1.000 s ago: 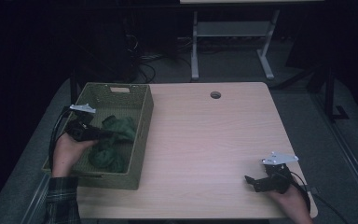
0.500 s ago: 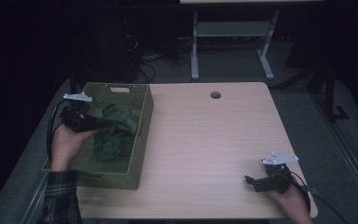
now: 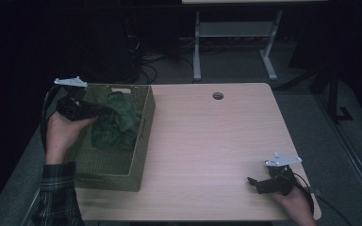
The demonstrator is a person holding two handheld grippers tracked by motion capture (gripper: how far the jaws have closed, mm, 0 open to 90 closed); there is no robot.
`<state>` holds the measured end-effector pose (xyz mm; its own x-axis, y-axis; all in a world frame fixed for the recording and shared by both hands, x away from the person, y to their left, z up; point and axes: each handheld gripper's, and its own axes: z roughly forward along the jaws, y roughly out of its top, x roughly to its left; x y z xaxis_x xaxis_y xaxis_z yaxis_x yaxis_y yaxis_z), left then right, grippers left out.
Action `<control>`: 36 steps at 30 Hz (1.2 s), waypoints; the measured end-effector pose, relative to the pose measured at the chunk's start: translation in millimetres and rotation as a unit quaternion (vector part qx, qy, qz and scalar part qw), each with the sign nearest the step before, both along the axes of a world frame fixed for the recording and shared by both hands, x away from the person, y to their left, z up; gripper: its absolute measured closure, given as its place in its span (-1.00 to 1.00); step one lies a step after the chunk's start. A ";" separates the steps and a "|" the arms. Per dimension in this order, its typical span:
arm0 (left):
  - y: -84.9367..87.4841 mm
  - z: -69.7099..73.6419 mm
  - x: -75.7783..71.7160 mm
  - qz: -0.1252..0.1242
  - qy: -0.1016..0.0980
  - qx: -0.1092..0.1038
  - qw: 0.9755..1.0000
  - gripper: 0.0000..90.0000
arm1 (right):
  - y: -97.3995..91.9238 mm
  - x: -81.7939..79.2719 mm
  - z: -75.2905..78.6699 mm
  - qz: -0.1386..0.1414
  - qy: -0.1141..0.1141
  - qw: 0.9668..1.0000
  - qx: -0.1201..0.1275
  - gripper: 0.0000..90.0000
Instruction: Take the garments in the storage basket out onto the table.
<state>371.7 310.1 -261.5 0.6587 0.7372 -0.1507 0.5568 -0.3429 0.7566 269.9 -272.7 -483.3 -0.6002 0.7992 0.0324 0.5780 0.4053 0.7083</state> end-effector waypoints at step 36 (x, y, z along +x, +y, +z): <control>-72.3 58.2 7.6 -0.064 -0.052 -0.055 0.995 0.87 | 0.0 -0.1 0.0 0.000 0.000 1.000 0.000 -0.95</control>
